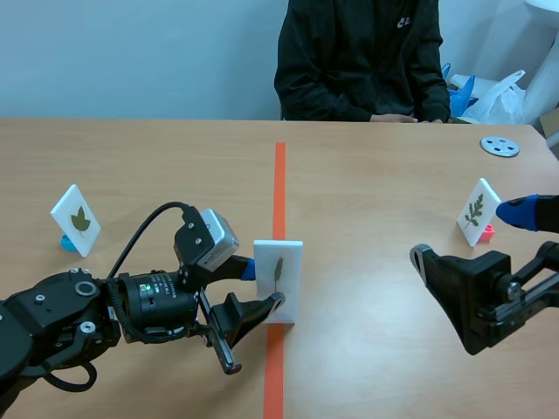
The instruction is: Sort the leaf by its shape. The table is split by an orange tape line. A compound leaf with several leaflets goes to the left side, a simple leaf with one blade goes to the right side. Return to the home posture when a red brick is placed on the table.
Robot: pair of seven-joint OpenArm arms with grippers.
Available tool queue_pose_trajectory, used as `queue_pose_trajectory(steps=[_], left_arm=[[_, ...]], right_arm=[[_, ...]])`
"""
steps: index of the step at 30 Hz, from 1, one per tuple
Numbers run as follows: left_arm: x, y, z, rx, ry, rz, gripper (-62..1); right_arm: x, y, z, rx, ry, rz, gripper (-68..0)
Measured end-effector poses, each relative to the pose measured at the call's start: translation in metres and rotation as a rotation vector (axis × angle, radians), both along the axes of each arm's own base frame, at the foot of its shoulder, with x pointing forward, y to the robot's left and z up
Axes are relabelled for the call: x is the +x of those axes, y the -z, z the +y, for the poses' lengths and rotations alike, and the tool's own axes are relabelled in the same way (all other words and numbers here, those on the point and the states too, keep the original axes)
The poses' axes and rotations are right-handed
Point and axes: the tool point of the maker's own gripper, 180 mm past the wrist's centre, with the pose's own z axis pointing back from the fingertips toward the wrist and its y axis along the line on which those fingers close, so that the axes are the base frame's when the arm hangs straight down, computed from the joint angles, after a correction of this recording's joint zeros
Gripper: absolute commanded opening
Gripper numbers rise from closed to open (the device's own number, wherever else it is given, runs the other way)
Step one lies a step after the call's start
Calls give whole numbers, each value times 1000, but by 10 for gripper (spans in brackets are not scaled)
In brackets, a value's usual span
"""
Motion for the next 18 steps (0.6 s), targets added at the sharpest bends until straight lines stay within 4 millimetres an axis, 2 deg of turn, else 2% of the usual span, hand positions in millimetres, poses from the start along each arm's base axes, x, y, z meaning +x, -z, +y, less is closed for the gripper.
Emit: queue_pose_trajectory(steps=[11, 18], left_arm=[[0, 0, 0, 0, 0, 0, -540], [0, -3, -1, -38, -10, 24, -548]], right_arm=[[0, 0, 0, 0, 0, 0, 4], [0, 0, 0, 0, 0, 0, 4]])
